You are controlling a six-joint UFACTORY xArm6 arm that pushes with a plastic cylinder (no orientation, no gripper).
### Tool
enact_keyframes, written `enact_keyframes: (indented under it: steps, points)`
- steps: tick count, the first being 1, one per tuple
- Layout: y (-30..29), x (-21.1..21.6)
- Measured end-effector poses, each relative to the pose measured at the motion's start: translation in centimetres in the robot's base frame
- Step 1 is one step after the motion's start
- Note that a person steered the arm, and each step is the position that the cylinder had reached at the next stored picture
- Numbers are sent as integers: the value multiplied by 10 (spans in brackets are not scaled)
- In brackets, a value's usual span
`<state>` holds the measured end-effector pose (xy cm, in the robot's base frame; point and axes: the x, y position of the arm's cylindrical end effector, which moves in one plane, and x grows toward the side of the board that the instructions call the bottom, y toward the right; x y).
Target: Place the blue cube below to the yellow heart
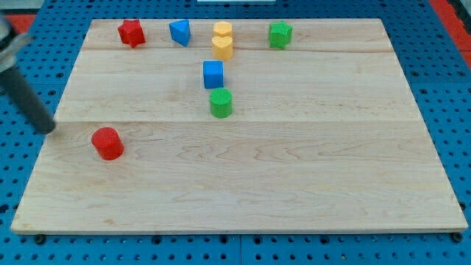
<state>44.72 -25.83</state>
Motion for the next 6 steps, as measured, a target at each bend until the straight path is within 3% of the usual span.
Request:
enact_keyframes:
  steps: [2,6]
  points:
    - [89,-76]
    - [186,-101]
